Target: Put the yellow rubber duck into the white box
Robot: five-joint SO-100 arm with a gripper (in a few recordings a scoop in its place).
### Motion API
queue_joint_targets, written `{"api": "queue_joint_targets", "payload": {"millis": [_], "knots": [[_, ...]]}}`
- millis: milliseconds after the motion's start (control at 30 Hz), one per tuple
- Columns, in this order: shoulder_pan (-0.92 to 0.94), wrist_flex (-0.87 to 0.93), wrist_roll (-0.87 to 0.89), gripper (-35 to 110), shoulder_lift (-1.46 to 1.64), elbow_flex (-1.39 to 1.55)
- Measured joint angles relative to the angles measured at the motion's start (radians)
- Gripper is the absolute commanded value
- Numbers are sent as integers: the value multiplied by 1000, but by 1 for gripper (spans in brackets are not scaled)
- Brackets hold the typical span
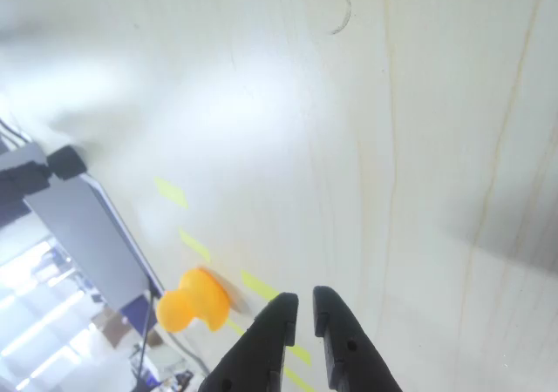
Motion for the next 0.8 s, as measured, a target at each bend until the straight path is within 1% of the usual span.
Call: {"api": "queue_joint_targets", "payload": {"millis": [333,433,533,600,667,800], "knots": [[0,-2,0,0,0,0],[2,-67,-17,0,-23,-2],[3,-166,-67,0,-183,-55],[3,-199,-115,0,-327,-166],[8,-195,-187,0,-488,-327],[8,-95,-347,0,-801,-724]]}}
